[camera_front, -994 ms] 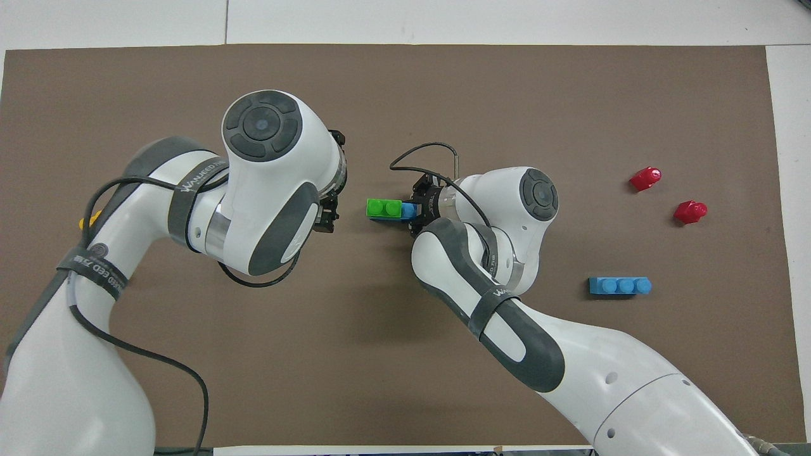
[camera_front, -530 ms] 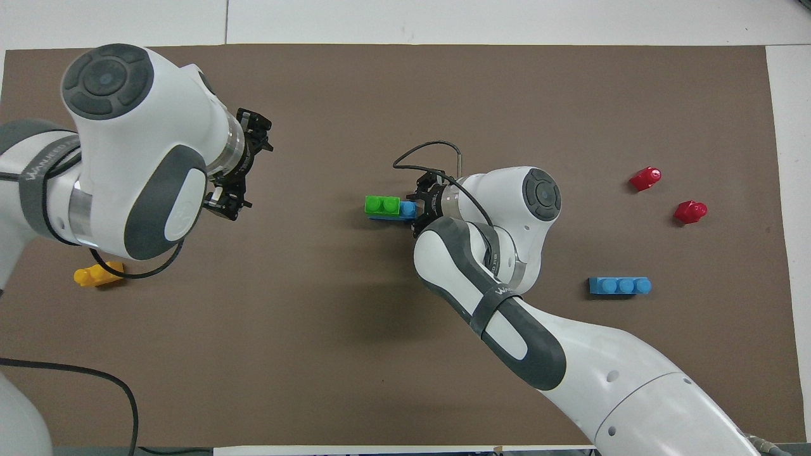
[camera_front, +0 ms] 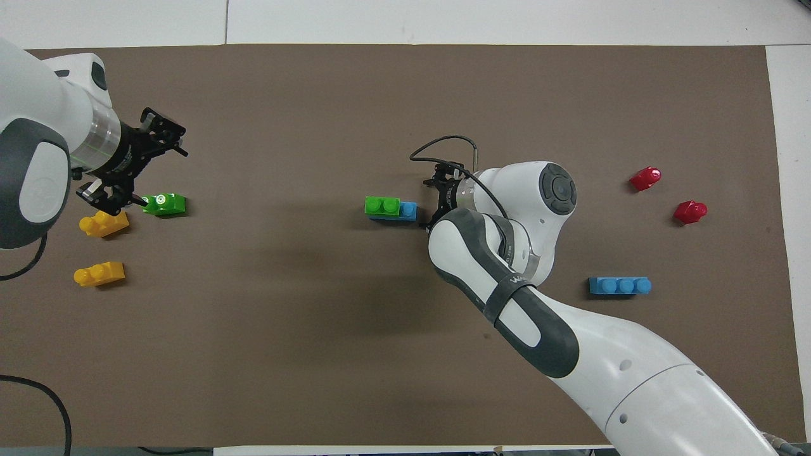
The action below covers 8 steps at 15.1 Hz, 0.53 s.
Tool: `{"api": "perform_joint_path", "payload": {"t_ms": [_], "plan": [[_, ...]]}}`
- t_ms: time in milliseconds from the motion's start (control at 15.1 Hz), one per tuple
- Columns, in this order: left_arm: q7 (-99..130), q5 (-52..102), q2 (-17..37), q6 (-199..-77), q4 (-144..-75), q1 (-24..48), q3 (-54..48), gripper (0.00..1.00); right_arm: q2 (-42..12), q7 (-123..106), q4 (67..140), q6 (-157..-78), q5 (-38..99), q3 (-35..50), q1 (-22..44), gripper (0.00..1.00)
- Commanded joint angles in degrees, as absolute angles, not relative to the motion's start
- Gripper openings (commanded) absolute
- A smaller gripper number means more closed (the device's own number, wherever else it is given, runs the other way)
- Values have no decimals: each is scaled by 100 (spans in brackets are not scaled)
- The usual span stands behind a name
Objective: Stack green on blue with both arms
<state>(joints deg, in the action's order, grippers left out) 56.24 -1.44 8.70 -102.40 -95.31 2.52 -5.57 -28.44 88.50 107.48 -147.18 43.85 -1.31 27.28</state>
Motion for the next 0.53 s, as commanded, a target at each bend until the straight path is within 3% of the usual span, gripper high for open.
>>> {"api": "perform_joint_path", "payload": {"t_ms": [0,464], "plan": [[4653,-141,554,-9923,-9686,-43,-615,100,-2795,8833,10714,-14371,4412,-97,2383,92],[2525,-79,27,-9185,-10071,-386,-685,100,-2014,7904,10600,-13441,3395,-158,1776,98]]}}
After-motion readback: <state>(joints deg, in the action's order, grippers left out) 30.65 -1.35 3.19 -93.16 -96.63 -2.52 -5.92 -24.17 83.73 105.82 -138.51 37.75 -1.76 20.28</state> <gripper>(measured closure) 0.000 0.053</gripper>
